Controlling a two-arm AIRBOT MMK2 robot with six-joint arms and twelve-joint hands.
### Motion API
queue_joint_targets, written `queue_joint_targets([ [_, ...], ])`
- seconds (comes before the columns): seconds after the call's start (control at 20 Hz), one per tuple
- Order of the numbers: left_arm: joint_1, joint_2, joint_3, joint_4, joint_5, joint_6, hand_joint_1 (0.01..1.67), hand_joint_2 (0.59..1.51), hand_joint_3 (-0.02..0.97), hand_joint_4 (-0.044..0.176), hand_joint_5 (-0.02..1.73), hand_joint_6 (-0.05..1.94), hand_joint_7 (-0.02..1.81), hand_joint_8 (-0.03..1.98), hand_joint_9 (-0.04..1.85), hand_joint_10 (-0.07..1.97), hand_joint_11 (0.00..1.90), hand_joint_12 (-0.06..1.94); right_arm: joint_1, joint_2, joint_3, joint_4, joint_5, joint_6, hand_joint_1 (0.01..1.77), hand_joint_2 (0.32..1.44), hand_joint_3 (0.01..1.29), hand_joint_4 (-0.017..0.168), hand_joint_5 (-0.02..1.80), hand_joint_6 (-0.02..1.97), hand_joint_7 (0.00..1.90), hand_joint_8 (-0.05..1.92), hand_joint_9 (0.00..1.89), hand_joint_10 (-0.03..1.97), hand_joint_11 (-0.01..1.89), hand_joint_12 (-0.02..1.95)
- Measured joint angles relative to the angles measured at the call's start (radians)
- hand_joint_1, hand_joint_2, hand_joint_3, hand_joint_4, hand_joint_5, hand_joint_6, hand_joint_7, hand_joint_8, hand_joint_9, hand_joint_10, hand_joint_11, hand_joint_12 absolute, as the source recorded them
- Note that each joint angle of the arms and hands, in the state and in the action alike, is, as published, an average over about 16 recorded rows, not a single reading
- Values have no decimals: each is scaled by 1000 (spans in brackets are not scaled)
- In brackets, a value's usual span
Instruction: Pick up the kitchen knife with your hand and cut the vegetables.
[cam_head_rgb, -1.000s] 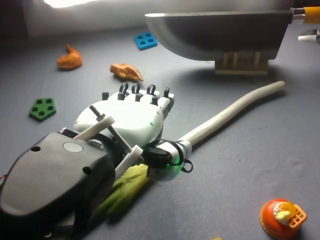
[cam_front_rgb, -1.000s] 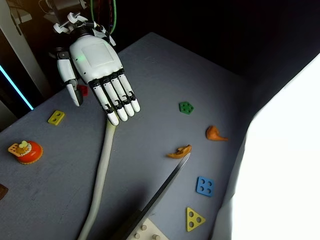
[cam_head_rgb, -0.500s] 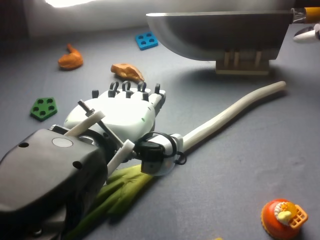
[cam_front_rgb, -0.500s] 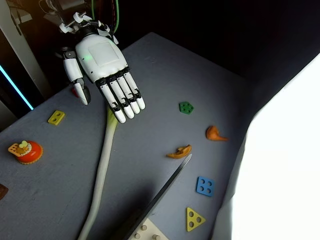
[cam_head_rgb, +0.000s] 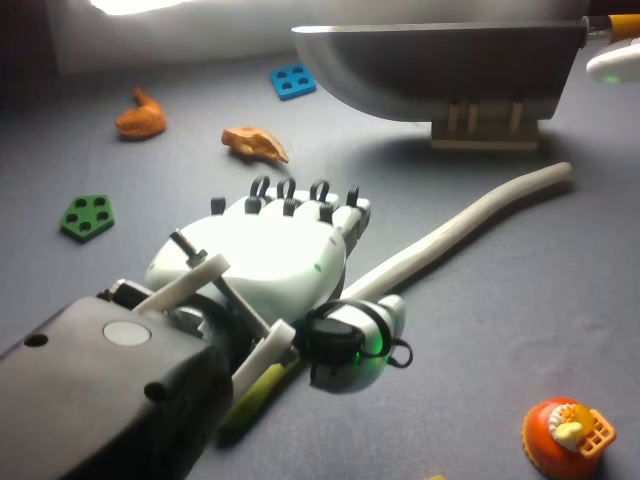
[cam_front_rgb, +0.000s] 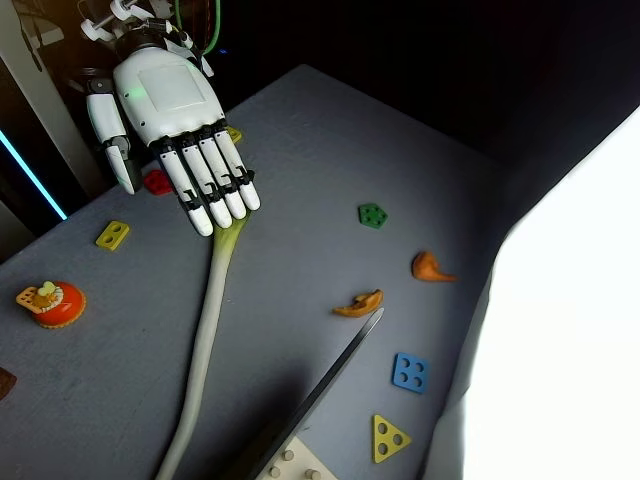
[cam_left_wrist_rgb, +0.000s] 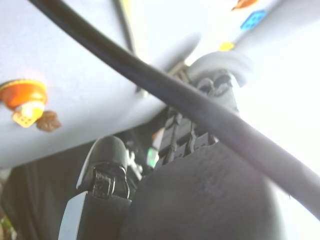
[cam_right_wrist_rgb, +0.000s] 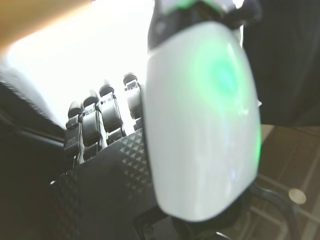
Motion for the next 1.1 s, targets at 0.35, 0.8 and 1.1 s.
queue_joint_targets([
  [0.35,-22,13,-14,-1,-3,3,70,1472,10,1,347,156,398,184,342,293,143,767,38,201,-295,49,-60,-98,204,1032,28,16,404,359,462,371,376,563,193,805],
  [0.8,-23,34,-3,-2,11,6,81,1471,9,-2,807,1024,962,1024,881,1274,610,1727,66,366,-542,125,-129,-231,30,1184,13,81,1077,1373,1201,1373,1125,1599,965,1843],
  [1.1,-21,42,0,-3,18,7,74,1488,9,-2,912,1520,1084,1504,1016,1768,839,1911,73,403,-596,141,-147,-269,28,1200,13,130,1262,1825,1394,1799,1389,1881,1362,1909],
])
